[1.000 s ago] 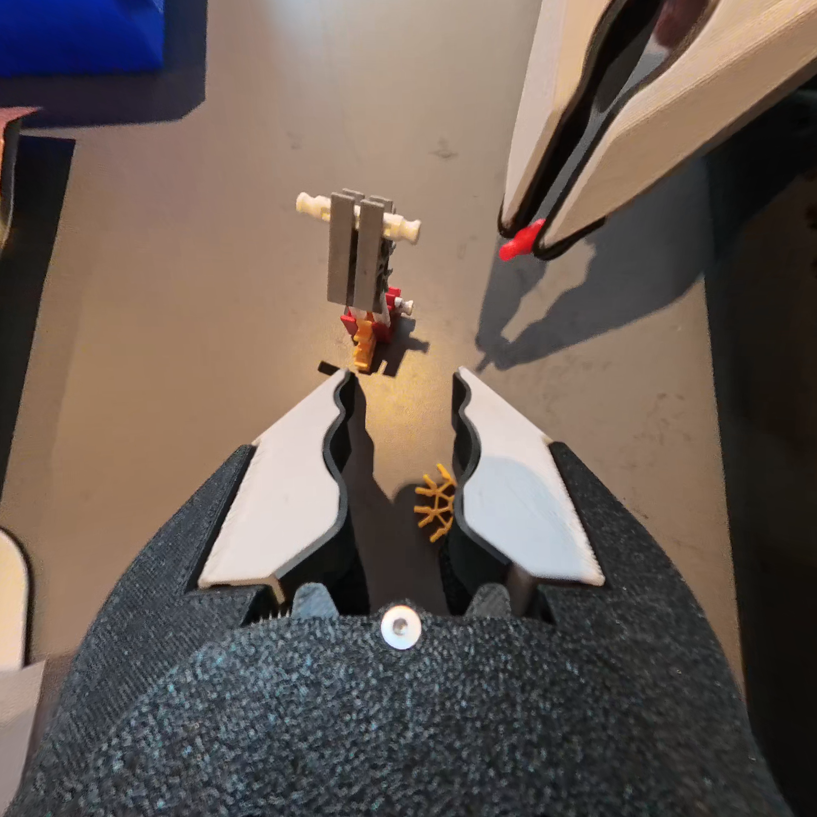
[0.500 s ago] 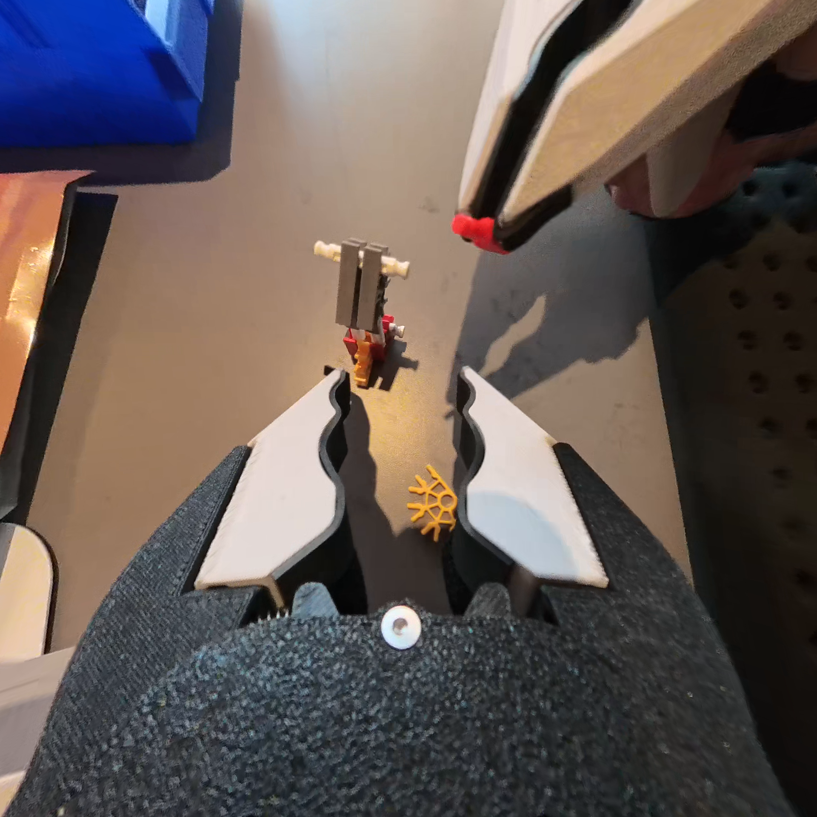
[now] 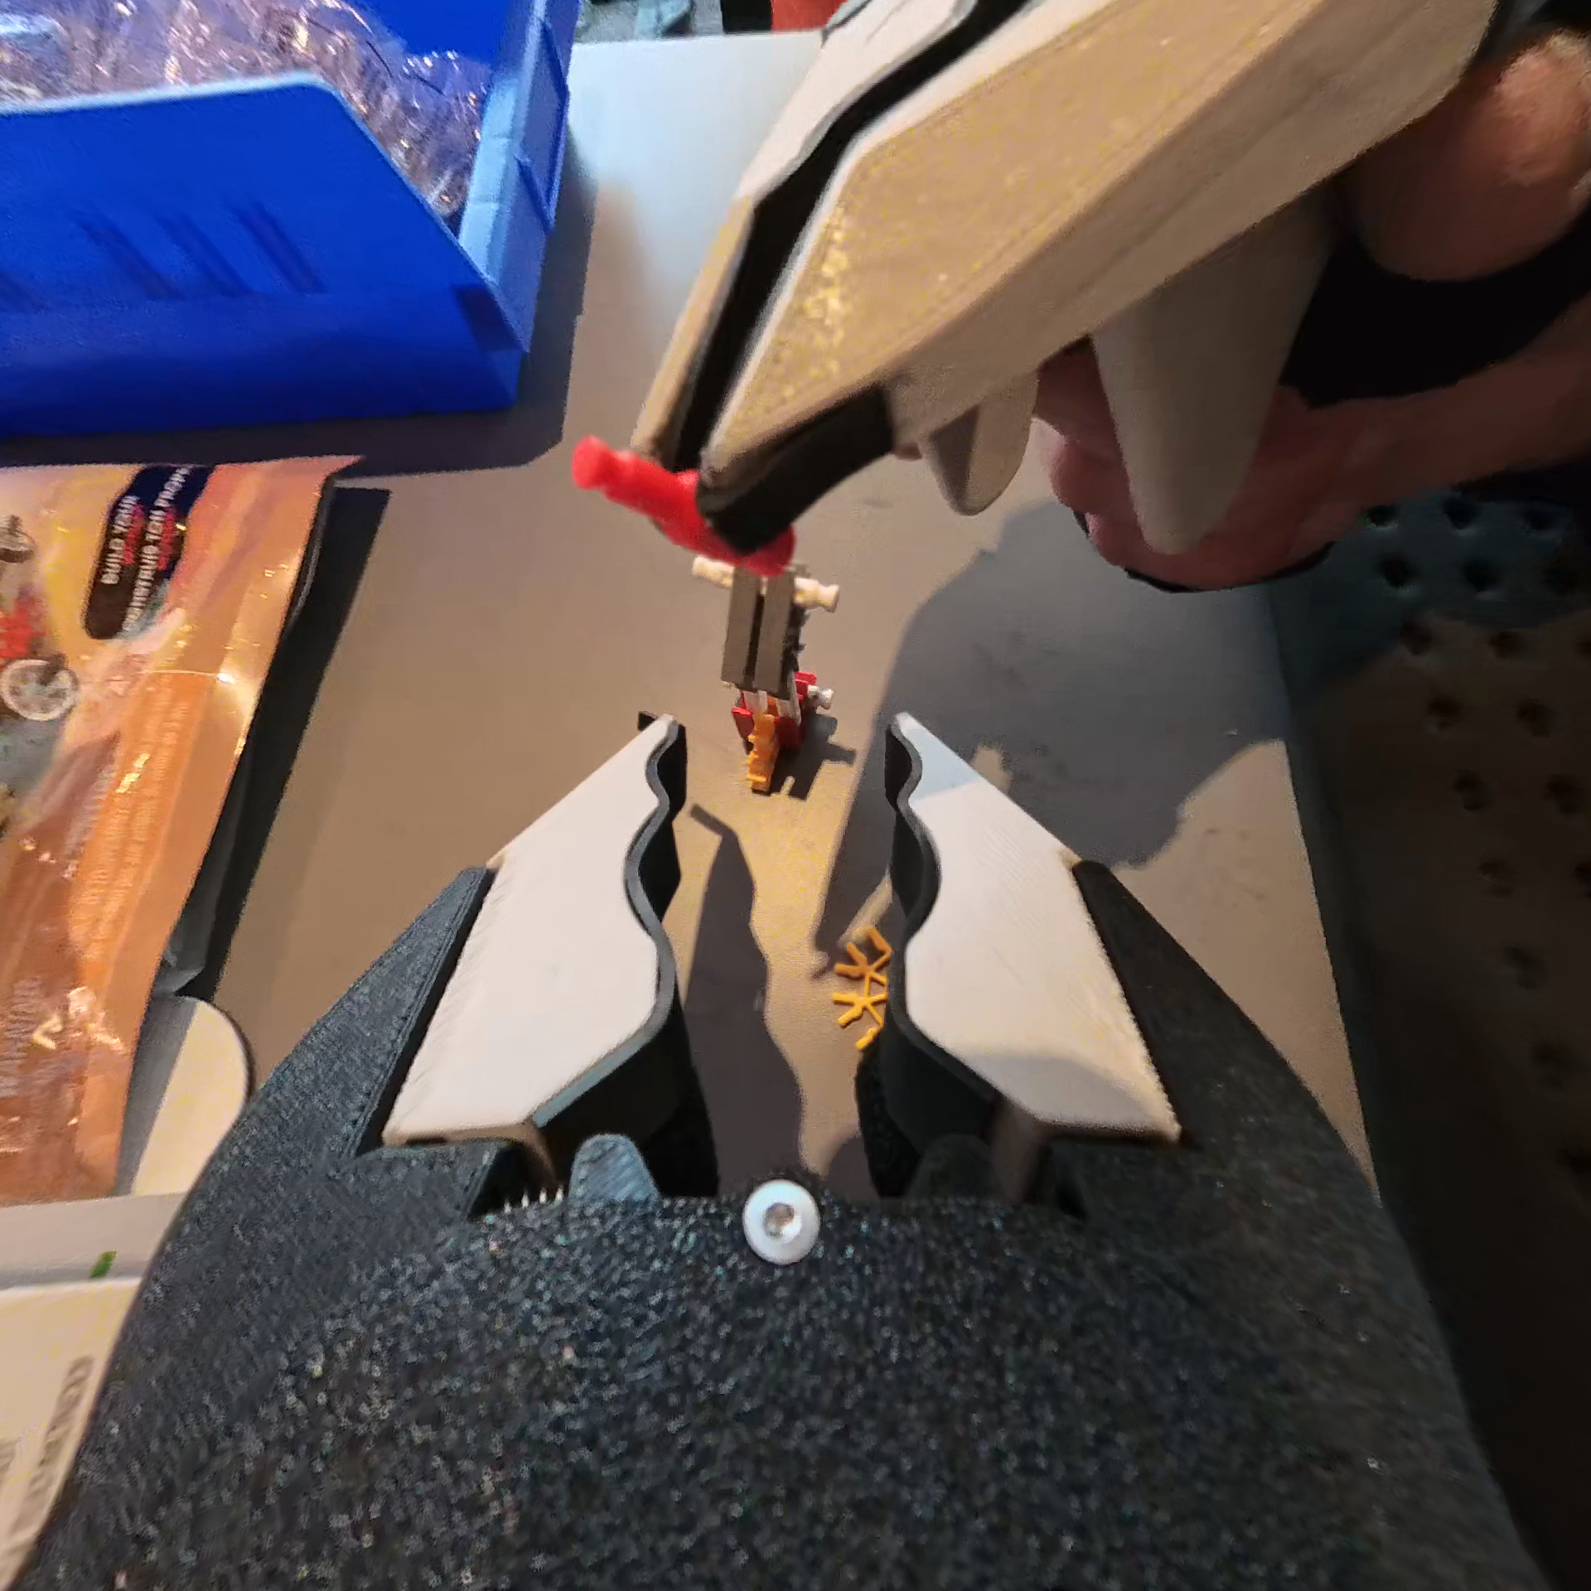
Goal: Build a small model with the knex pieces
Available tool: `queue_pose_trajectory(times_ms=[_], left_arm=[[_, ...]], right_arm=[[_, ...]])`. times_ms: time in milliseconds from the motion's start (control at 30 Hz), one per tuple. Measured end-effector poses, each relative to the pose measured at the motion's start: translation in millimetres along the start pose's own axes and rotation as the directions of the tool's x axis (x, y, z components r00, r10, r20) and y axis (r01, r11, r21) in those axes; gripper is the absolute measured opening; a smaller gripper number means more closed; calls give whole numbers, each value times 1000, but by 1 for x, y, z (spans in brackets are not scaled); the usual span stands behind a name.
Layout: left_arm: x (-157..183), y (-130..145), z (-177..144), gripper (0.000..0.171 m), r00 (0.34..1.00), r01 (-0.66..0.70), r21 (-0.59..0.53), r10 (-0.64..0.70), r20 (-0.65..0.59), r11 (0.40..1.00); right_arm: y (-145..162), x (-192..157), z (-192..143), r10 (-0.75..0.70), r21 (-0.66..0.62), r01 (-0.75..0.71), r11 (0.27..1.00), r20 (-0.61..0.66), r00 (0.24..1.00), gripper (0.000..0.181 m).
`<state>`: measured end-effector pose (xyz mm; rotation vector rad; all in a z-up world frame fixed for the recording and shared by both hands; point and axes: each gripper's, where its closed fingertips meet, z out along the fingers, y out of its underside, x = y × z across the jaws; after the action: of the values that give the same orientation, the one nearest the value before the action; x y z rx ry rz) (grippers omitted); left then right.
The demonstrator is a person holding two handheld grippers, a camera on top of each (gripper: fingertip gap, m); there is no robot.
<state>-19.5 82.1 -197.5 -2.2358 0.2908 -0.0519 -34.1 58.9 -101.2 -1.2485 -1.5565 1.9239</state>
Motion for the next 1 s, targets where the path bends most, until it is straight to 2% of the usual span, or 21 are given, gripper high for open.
queue_pose_trajectory(times_ms=[200,567,733,1000], left_arm=[[-5,-16,-13,38,1000,-8,78,6,26,997],[-4,-43,-27,28,990,-99,210,75,118,973],[-6,-46,-28,27,986,-109,225,77,147,968],[-11,-58,-34,27,958,-187,266,114,264,946]], right_arm=[[-14,3,0,-5,84,4,996,3,1000,5],[-19,6,-2,9,133,-10,991,11,1000,5],[-17,7,-3,54,141,-59,988,42,998,5],[-13,9,-2,135,143,-146,979,86,987,5]])
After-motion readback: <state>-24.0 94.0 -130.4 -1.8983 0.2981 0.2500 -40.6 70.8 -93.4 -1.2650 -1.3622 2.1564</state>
